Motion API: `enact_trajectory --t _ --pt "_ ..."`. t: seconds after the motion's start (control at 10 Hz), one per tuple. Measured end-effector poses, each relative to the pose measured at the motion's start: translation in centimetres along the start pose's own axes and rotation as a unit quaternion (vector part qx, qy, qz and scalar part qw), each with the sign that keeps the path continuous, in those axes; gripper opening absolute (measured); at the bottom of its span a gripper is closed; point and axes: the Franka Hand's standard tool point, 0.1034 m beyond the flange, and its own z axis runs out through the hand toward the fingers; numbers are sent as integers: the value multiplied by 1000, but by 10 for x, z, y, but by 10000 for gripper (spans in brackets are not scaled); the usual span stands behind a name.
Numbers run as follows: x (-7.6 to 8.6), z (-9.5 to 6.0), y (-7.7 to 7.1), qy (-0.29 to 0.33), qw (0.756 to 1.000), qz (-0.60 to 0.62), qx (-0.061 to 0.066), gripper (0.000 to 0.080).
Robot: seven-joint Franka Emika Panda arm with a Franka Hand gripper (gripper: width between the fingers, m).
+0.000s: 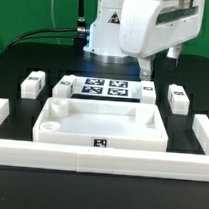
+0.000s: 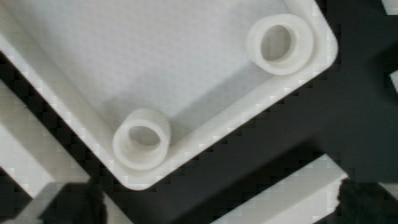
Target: Assemble desk
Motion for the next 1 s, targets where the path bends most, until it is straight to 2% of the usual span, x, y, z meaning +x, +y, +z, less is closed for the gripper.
enact_trajectory --t 0.6,0.7,0.8,0.9,1.0 --pt "0 0 0 0 1000 0 0 650" --pt "-3 1 2 1 999 -31 -6 650" --pt "-17 8 1 4 994 -110 -23 650" --pt "-26 12 -4 -2 987 -159 -30 650" --pt "-28 13 -6 -7 985 -168 -31 650"
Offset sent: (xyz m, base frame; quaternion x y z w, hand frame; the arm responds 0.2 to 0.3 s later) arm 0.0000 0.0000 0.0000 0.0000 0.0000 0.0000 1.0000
